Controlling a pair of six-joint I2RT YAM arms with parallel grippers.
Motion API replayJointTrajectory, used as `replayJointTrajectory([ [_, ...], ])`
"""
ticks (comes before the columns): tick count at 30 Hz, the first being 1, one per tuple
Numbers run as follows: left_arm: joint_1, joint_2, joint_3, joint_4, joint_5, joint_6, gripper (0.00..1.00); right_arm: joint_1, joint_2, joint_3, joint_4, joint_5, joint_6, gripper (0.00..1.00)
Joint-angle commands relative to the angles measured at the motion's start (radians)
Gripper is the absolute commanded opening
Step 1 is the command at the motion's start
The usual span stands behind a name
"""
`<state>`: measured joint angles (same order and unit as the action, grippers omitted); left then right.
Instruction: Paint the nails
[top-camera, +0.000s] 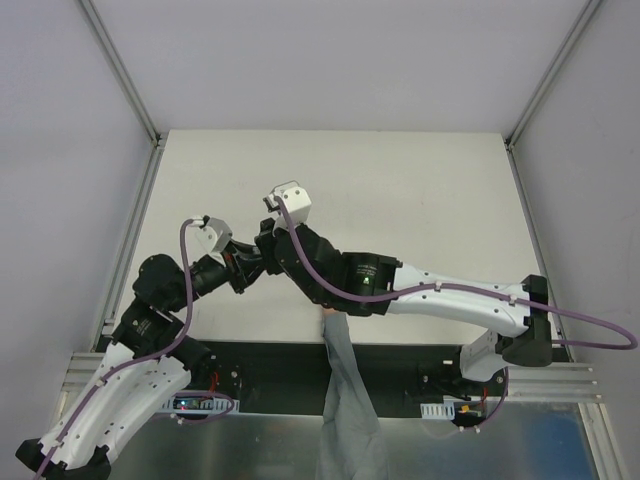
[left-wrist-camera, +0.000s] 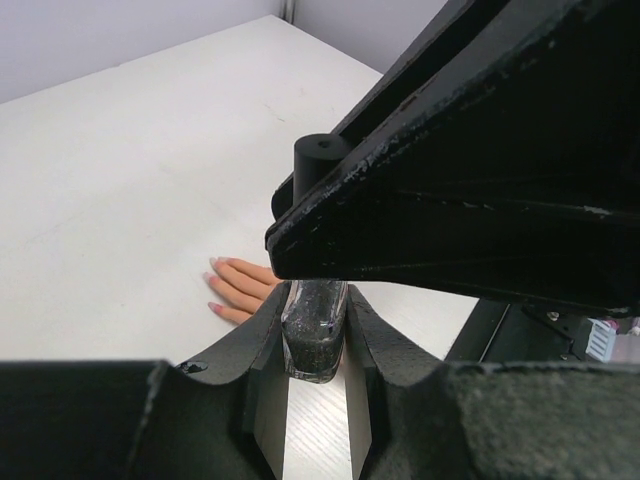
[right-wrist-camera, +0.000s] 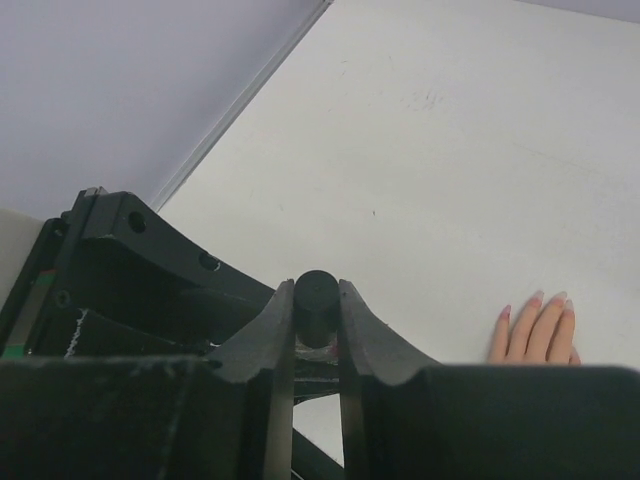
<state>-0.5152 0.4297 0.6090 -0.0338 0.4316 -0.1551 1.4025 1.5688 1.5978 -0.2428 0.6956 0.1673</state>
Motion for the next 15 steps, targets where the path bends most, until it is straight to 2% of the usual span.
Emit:
replayJointTrajectory([
  [1, 0.003, -0.017, 0.014, 0.051, 0.021, -0.066, 0.0, 0.006, -0.035, -0.044, 0.073, 0.021, -0.07, 0.01],
  [3, 0.003, -0.022, 0.017, 0.052, 0.08, -0.089, 0.0, 0.001, -0.079, -0.09, 0.074, -0.007, -0.141, 0.01],
  [5, 0.003, -0.017, 0.034, 0.055, 0.145, -0.092, 0.0, -0.013, -0.139, -0.152, 0.132, -0.172, -0.199, 0.0],
  [7, 0.003, 0.0, 0.06, 0.055, 0.281, -0.095, 0.0, -0.054, -0.259, -0.312, 0.222, -0.363, -0.256, 0.01],
  [8, 0.003, 0.007, 0.073, 0.06, 0.352, -0.095, 0.0, -0.068, -0.295, -0.365, 0.308, -0.568, -0.276, 0.0],
  [10, 0.003, 0.035, 0.106, 0.084, 0.542, -0.118, 0.0, -0.108, -0.37, -0.445, 0.33, -0.742, -0.301, 0.0],
  [11, 0.003, 0.049, 0.11, 0.109, 0.614, -0.167, 0.0, -0.134, -0.383, -0.455, 0.33, -0.994, -0.289, 0.0],
  [12, 0.003, 0.076, 0.112, 0.212, 0.774, -0.205, 0.0, -0.189, -0.388, -0.455, 0.321, -1.121, -0.27, 0.0],
  [13, 0.003, 0.093, 0.098, 0.301, 0.847, -0.259, 0.0, -0.206, -0.392, -0.452, 0.313, -1.313, -0.244, 0.0],
  [14, 0.003, 0.107, 0.077, 0.419, 0.898, -0.431, 0.0, -0.218, -0.398, -0.453, 0.315, -1.378, -0.233, 0.0],
  [15, 0.003, 0.122, 0.057, 0.639, 0.918, -0.513, 0.0, -0.24, -0.404, -0.463, 0.326, -1.418, -0.224, 0.0],
])
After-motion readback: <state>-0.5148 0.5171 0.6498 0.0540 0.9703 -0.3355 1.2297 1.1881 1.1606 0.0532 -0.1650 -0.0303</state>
